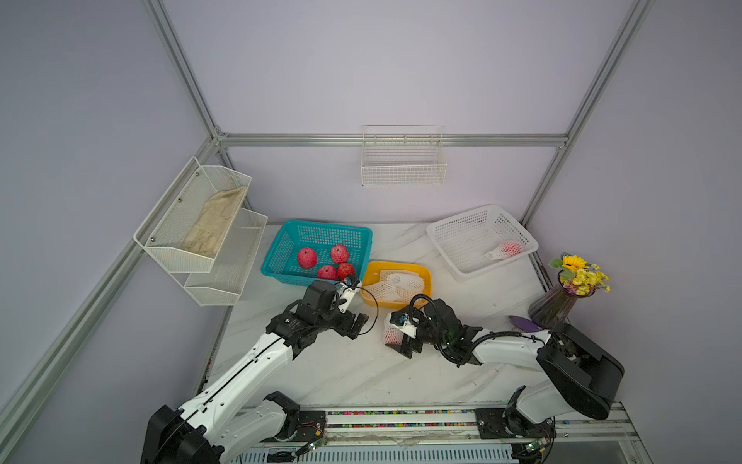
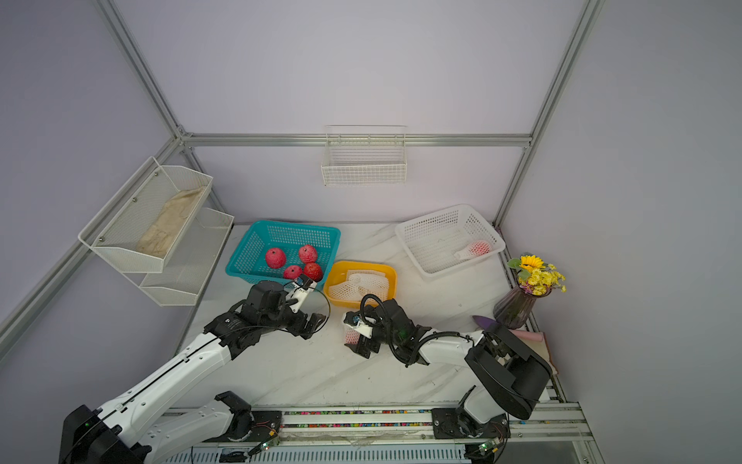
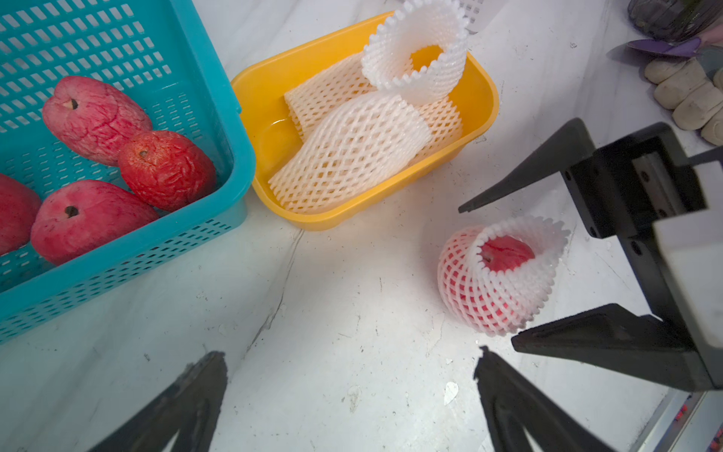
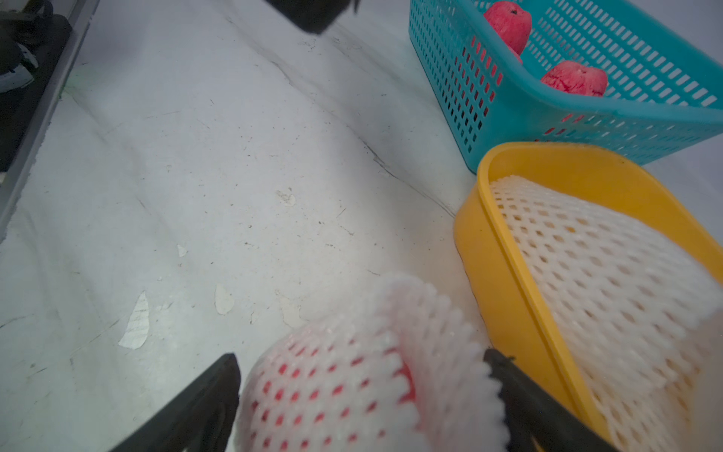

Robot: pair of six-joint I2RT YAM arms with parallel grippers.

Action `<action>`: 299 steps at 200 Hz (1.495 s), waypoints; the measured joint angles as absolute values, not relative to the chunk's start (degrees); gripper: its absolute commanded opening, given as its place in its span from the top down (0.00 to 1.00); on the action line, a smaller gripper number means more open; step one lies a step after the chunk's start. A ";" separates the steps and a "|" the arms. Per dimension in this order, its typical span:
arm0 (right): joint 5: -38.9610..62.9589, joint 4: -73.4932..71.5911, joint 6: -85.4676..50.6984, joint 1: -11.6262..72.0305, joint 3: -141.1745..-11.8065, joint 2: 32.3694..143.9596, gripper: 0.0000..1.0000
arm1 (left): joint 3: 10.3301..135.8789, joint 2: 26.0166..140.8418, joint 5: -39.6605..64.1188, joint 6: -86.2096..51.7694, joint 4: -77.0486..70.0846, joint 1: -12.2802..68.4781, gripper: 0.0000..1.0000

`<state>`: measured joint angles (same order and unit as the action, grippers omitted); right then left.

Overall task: Remove foam nets from apples
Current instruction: Place the apple at the center of the board, then remove the foam net from the apple.

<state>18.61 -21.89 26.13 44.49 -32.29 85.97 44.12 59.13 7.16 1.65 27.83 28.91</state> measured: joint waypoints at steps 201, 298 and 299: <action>18.90 -5.02 11.46 43.70 -33.82 70.96 0.03 | 45.80 79.72 34.74 10.04 20.10 30.06 0.25; 18.48 -1.74 9.54 43.70 -32.21 68.90 0.05 | 46.92 84.44 37.95 10.15 15.73 31.44 0.59; 18.48 -1.74 9.65 43.70 -32.23 69.04 0.05 | 46.94 84.44 37.98 10.02 15.70 31.46 0.60</action>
<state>18.48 -1.74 9.65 43.70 -32.23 69.04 46.94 84.44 37.98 10.02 15.70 31.46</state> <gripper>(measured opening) 0.952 0.447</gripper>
